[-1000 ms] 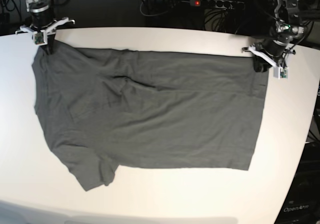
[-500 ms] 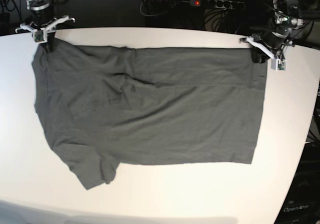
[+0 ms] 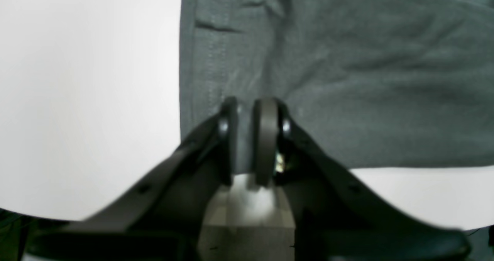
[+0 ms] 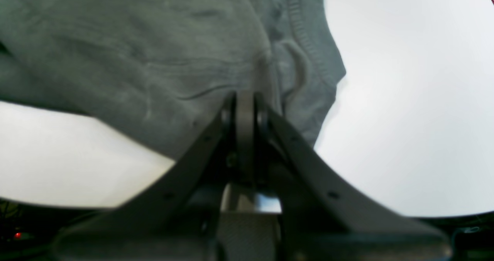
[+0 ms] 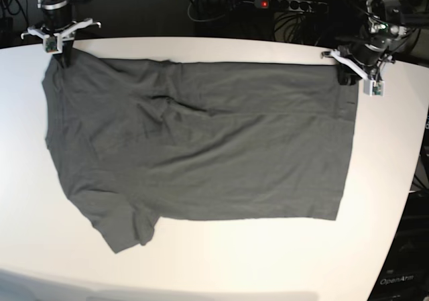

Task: Fold the T-shirt properly
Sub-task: 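Hold both corners still, keeping the grey shirt pulled taut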

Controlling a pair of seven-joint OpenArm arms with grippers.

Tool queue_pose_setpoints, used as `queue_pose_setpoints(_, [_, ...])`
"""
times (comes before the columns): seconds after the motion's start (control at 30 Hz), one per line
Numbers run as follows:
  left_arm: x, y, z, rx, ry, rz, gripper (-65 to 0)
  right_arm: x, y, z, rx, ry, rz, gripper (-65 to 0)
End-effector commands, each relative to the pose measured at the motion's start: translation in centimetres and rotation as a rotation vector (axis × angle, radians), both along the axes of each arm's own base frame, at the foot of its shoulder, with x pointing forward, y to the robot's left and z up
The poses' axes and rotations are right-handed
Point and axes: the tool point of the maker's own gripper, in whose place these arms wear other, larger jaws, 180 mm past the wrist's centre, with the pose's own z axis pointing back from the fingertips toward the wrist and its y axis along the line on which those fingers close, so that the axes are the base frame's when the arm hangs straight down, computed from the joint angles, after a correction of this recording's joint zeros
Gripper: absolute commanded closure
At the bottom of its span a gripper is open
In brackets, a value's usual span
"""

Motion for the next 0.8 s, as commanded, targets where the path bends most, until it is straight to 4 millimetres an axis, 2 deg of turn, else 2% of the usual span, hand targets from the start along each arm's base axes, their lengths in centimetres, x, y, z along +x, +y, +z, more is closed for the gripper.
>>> queue_pose_setpoints(0.0, [-9.3, -0.5, -4.7, 0.017, 0.433, -0.027, -8.8, -5.7, 1.0, -5.3, -0.003, 0.364, 0.036, -0.1])
queue_pose_setpoints(0.13, [-9.1, -0.4, -4.7, 0.021, 0.430, -0.026, -8.8, -4.6, 1.0, -5.1, -0.003, 0.341, 0.036, -0.1])
queue_pose_setpoints(0.4, [-7.4, -0.3, -4.4, 0.024, 0.397, -0.026, -8.8, -2.7, 1.0, -4.4, -0.005, 0.276, 0.043, -0.1])
queue_pose_setpoints(0.47, [-7.3, -0.3, -4.4, 0.024, 0.394, -0.025, -8.8, -2.6, 0.4, -4.0, -0.010, 0.256, 0.023, -0.1])
queue_pose_setpoints(0.77, [-7.2, -0.4, -4.3, 0.024, 0.391, -0.027, -8.8, -2.4, -0.2, -2.6, -0.008, 0.153, -0.008, -0.1])
